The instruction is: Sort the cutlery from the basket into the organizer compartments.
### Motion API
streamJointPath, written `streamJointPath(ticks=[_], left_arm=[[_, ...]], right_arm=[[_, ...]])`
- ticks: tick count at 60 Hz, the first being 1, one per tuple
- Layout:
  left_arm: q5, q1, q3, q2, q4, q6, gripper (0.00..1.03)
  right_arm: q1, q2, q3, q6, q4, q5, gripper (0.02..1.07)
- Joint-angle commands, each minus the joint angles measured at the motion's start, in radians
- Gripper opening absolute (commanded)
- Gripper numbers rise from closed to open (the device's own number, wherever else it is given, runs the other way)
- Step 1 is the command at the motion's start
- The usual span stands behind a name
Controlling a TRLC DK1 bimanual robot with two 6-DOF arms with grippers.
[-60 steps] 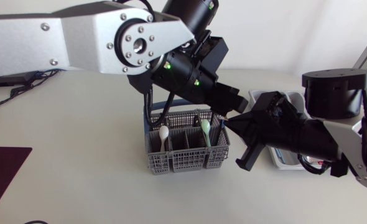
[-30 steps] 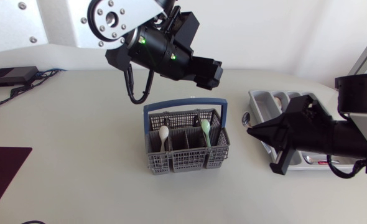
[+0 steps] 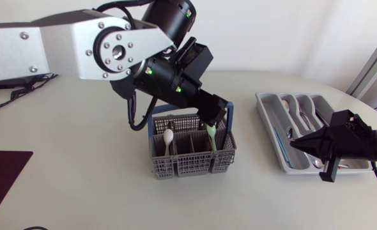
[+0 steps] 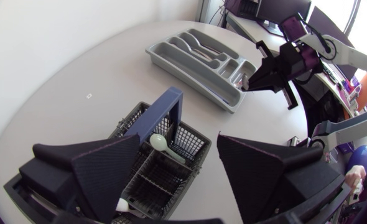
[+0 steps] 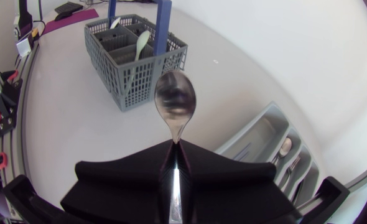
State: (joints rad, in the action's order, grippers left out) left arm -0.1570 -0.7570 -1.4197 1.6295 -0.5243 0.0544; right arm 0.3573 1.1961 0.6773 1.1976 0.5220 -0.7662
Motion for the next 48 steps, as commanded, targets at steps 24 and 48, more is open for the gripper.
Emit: streamJointPath(ticks=[24,48], left_arm=[[-0.001,-0.051,0.091,-0.003,-0.006,0.098,0.86],[-0.001,-0.074,0.137,0.004,-0.003,0.113,0.86]], right_arm=[[0.301,0.43,0.284,0.608,0.188,0.031,0.08],[0.381,0.622,0.416,0.853,0.208,0.191,0.08]])
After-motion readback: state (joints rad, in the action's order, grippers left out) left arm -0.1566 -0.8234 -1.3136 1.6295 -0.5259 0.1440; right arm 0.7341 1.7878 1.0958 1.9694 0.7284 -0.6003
